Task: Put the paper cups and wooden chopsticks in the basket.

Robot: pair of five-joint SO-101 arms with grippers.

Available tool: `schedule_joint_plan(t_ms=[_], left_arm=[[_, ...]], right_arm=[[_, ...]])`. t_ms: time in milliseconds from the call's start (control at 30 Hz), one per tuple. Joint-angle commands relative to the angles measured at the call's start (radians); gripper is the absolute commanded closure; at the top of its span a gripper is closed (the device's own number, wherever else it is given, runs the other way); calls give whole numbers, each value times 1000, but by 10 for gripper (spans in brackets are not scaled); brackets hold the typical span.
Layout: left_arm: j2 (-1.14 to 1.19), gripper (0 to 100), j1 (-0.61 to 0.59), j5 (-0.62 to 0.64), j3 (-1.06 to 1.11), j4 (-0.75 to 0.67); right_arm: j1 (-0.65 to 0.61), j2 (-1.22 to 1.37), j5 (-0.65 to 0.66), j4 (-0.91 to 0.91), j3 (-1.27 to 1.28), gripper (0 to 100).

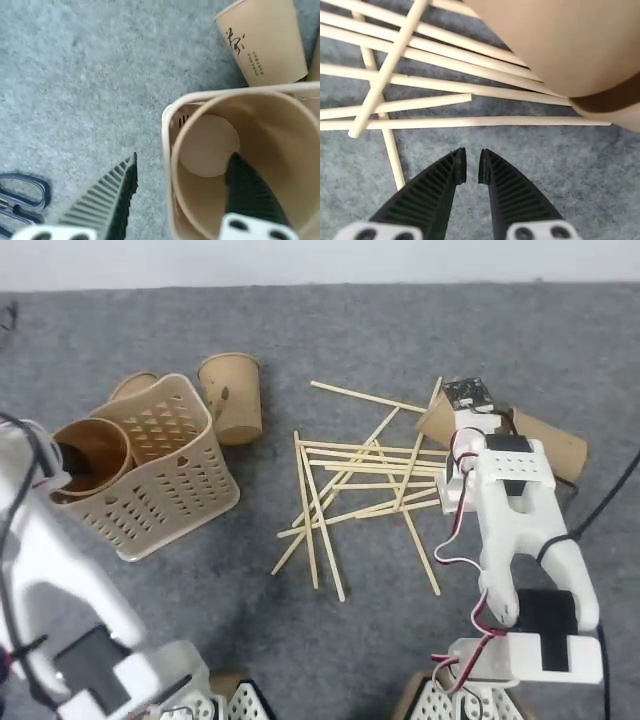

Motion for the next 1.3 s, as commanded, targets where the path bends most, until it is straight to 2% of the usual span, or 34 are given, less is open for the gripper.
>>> schedule_joint_plan(t_ms=[0,133,200,267,667,800,933,1167,1267], left_arm=[[26,812,3,-12,-38,-18],[28,945,44,-14,-38,-8],[17,987,95,-58,-41,35],[5,987,167,-92,-38,81],[-18,988,493,-92,31,78],[-18,988,609,-43,122,78],[-18,987,706,6,119,75],[-18,980,724,38,15,77],[-20,895,692,-6,13,77]], right_arm=[[-12,-36,-9,-18,2,939],[-13,-42,-9,-65,37,939],[-13,-44,-9,-82,49,939],[-13,-44,-8,-87,51,939],[-13,-35,-8,-87,51,939],[-13,-35,-8,-87,52,939],[-13,-33,-8,-87,52,939],[-13,-33,-8,-88,52,939],[-13,-33,-5,-88,52,939]])
